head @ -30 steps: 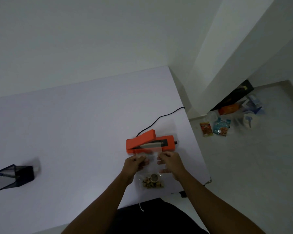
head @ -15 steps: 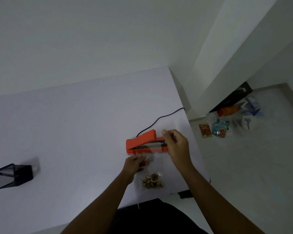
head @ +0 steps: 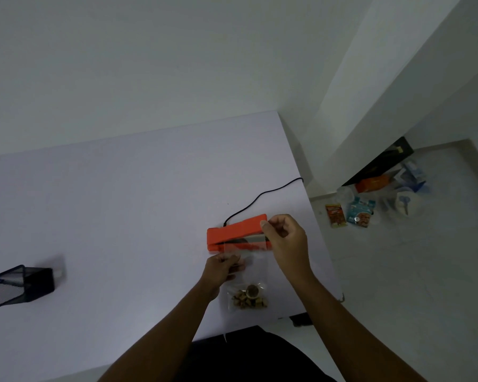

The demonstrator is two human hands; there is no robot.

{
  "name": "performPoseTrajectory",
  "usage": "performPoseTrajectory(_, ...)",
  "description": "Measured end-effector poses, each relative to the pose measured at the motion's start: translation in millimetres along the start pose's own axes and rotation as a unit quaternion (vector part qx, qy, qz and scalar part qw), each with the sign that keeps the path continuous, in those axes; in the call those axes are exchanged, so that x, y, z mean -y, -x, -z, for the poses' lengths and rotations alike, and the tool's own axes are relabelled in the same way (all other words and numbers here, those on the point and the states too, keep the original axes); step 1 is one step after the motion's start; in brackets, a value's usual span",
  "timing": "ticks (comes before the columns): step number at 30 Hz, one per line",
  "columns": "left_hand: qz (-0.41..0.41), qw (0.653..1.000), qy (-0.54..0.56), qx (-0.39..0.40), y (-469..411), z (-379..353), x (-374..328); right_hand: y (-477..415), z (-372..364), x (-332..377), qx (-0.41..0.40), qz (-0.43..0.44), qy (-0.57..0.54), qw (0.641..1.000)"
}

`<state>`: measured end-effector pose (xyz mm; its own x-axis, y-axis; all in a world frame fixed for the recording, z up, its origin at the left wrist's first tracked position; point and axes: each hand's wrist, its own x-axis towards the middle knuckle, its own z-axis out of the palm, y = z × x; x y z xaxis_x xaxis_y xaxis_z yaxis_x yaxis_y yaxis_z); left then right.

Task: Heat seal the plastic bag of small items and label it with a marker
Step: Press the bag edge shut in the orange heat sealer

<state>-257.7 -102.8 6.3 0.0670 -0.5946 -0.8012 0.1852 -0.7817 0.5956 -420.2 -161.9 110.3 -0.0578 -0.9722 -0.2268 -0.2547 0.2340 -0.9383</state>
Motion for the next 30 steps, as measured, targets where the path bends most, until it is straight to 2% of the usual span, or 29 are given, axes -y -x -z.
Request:
performPoseTrajectory(17, -0.001, 1.0, 0.009, 0.0, -1.3, -2.6, -1.9, -15.0, 3.9, -47.2, -0.057, -0.107, 0.002, 0.993)
performPoseTrajectory(30, -0.005, 1.0, 0.002, 0.005, 0.9, -3.1, -4.5, -23.1, 6.6, -85.3, -0.055, -0.165, 0.014, 0.985)
